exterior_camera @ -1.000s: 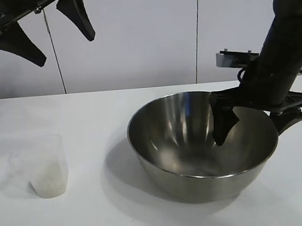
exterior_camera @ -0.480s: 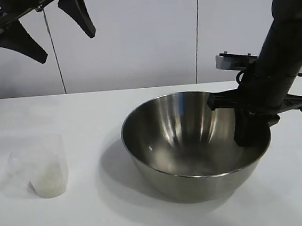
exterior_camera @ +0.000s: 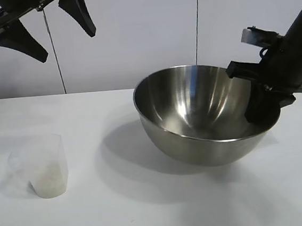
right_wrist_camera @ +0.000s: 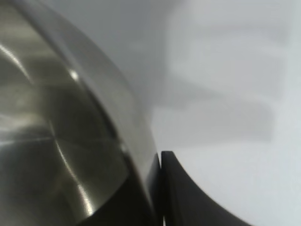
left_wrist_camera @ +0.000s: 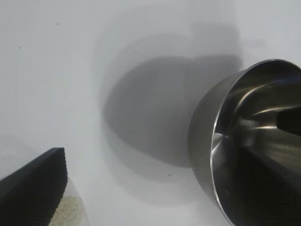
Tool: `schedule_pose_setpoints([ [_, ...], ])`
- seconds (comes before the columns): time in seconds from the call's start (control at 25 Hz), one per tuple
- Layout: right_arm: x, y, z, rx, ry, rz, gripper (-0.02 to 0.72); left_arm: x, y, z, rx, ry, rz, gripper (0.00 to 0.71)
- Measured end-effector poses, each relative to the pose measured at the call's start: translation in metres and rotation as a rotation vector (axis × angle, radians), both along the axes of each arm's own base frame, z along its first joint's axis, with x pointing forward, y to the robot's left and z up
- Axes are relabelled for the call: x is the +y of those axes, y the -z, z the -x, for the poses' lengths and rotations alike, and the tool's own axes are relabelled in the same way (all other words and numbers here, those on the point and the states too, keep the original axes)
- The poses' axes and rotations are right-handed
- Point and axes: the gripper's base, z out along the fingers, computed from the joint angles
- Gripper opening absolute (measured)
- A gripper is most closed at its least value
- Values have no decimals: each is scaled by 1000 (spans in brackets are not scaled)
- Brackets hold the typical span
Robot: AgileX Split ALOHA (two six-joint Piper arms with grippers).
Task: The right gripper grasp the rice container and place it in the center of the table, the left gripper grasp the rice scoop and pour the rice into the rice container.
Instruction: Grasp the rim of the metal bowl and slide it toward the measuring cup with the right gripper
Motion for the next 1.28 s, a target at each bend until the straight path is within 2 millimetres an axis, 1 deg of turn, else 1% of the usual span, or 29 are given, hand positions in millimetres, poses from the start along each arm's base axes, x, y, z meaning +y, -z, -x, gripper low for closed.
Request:
schedule_pose_setpoints([
  [0.12, 8, -1, 1, 0, -24, -1, 10, 0, 0, 0, 0, 0, 0, 694],
  [0.36, 46, 0, 5, -34, -108, 5, 10, 0, 0, 0, 0, 0, 0, 694],
  [0.44, 53, 2, 4, -35, -114, 8, 10, 0, 0, 0, 0, 0, 0, 694],
  [0.6, 60, 11, -8, -28, -114, 11, 10, 0, 0, 0, 0, 0, 0, 694],
  [0.84, 74, 15, -26, -45, -139, 26, 10, 0, 0, 0, -3, 5, -2, 694],
  [1.04, 87, 29, -27, -17, -177, 77, 10, 0, 0, 0, -12, 22, -9, 694],
  [1.28, 88, 28, -27, -17, -175, 101, 10, 0, 0, 0, -22, 43, -17, 694],
])
